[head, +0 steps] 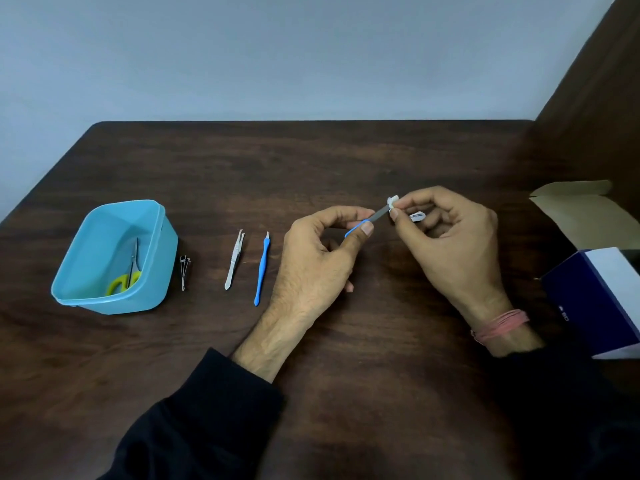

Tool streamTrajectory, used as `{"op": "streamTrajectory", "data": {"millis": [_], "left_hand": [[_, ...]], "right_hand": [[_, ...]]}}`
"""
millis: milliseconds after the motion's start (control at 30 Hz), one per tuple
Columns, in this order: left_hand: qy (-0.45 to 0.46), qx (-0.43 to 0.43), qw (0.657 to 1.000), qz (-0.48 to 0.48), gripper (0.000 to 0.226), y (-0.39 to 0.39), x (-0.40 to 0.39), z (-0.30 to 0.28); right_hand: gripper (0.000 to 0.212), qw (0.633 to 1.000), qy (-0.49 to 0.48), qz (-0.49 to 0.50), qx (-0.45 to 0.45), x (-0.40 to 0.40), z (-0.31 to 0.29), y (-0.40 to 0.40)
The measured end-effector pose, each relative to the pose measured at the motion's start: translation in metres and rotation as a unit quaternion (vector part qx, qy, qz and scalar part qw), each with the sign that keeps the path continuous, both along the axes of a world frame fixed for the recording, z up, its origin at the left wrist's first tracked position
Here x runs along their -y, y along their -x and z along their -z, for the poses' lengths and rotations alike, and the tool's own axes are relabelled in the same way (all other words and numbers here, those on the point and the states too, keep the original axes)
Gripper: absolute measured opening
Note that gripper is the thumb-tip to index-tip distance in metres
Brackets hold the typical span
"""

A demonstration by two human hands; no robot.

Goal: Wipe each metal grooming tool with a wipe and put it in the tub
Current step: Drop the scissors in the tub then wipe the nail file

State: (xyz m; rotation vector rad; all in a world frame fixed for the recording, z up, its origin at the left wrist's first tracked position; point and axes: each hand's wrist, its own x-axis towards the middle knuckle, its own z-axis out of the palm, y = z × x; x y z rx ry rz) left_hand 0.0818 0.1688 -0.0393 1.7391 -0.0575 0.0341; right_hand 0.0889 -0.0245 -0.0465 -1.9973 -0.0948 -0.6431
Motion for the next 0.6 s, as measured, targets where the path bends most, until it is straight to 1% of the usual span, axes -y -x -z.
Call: {"op": "streamTrajectory", "data": {"millis": [133, 233, 367, 500, 600], "left_hand": [[-0.003, 0.0, 1.0, 0.002, 0.014, -0.0003, -0.0006, 0.0011], [-0.003, 0.002, 1.0, 0.006, 0.014, -0.0002, -0.0006, 0.0018], [0.0, 0.004, 1.0, 0.005, 0.014, -0.0008, -0.0001, 0.0026], [-0.013, 0.002, 1.0, 0.009, 0.012, -0.0003, -0.0004, 0.0015], [-0.013, 0.003, 1.0, 0.009, 0.012, 0.0007, -0.0005, 0.0009]], "right_hand": [[0.008, 1.0, 0.024, -0.013, 0.005, -0.0001, 0.0001, 0.0001], [0.005, 1.0, 0.015, 0.001, 0.004, 0.0021, 0.0003, -0.0014], [0.003, 1.0, 0.019, -0.012, 0.004, -0.0001, 0.0008, -0.0005], [0.005, 0.999, -0.024, 0.032, -0.025, 0.0057, -0.0003, -0.0056], [0.006, 0.998, -0.05, 0.02, -0.043, 0.0058, 0.0, -0.0067]]}}
